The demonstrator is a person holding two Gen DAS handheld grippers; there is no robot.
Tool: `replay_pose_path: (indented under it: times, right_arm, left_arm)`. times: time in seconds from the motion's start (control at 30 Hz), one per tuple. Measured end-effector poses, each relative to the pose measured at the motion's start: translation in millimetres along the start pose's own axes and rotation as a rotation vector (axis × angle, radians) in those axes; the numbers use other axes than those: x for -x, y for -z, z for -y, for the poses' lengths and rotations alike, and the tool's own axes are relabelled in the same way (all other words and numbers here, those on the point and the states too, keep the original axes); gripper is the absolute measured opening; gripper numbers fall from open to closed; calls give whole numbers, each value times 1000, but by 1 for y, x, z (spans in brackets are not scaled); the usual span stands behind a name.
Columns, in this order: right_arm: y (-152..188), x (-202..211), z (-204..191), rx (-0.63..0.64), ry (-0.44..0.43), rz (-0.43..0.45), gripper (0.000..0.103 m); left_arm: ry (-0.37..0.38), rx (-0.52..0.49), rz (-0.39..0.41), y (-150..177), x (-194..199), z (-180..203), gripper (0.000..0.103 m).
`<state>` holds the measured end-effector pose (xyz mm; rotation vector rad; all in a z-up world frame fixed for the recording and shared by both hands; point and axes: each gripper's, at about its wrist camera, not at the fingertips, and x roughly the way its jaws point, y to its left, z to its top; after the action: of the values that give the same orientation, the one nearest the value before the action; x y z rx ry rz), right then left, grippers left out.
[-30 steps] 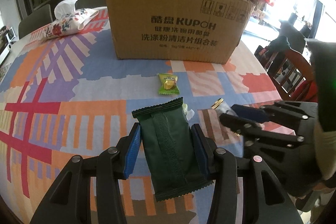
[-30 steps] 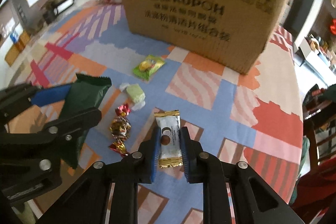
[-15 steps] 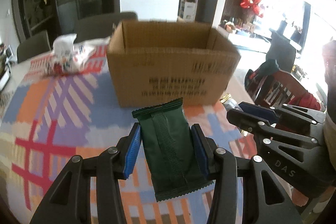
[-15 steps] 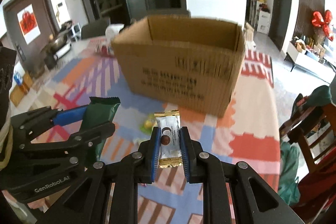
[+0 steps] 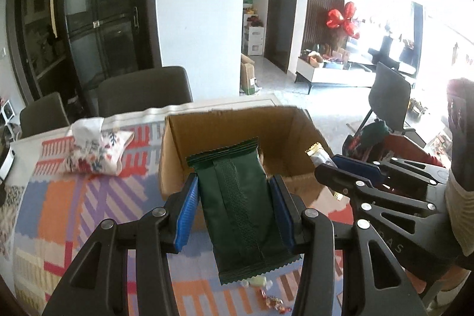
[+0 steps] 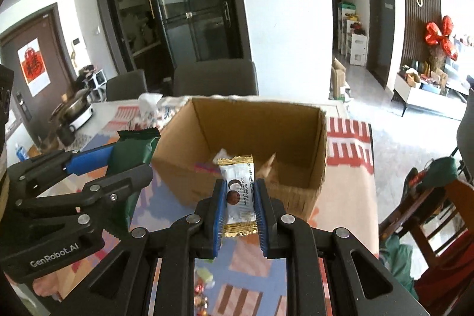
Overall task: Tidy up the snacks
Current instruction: 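Carry both snacks over the box and open both tools inside, then grasp the pale green wrapped candy with the left tool while the right tool grasps the red-gold candy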
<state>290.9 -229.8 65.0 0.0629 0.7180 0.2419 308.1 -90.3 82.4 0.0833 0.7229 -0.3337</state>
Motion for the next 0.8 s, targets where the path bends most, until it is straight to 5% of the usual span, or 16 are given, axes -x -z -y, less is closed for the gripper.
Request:
replay_pose_path:
  times: [0.47, 0.53, 0.6, 0.8]
  right_arm:
    - [-35, -36, 13, -22, 40, -11, 20]
    - [-36, -43, 15, -18, 66, -18, 24]
    - [-33, -44, 15, -21, 93, -25, 43]
    - [-14, -30, 12, -3, 107, -15, 43]
  left_arm:
    - [-23, 10, -47, -48, -60, -22, 48]
    - [-34, 7, -60, -48, -66, -25, 51]
    - [-34, 13, -67, -42, -65, -27, 60]
    - [-78, -7, -46, -11, -40, -24, 63]
